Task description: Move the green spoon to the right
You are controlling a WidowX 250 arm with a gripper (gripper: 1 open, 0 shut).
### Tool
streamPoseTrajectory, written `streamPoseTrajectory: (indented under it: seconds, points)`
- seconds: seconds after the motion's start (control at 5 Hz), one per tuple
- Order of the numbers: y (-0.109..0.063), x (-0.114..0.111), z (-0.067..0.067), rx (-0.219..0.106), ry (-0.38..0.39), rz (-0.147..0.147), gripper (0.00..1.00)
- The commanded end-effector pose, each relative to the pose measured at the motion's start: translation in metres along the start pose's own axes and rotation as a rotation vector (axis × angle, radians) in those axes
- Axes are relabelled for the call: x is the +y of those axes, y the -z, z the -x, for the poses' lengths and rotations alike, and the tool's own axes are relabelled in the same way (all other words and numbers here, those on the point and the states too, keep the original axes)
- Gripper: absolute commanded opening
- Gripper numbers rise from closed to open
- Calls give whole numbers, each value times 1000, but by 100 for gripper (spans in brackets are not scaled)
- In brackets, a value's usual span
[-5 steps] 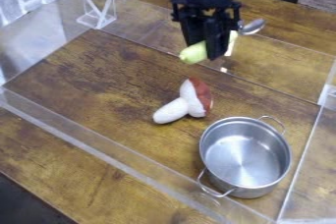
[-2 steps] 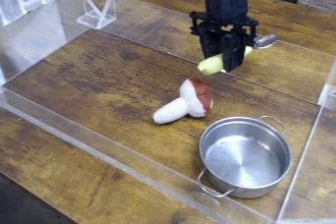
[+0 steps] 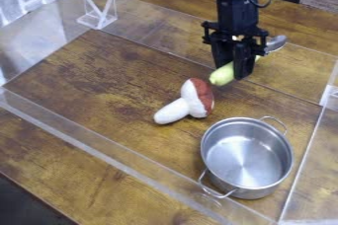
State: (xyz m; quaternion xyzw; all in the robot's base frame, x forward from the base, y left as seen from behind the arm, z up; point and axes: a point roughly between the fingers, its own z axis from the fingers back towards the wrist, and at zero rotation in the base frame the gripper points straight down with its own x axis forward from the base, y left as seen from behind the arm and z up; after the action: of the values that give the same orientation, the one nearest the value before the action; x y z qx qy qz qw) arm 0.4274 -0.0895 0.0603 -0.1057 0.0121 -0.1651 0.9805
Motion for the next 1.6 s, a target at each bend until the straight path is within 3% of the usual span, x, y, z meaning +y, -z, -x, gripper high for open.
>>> streamPoseTrajectory:
  seconds: [0.0, 0.4, 1.4]
  points:
    - [-18, -6, -19, -61, 32, -15, 0]
    - [-9, -3, -28, -38, 39, -5, 0]
    - [-16, 5, -27, 17, 33, 85, 0]
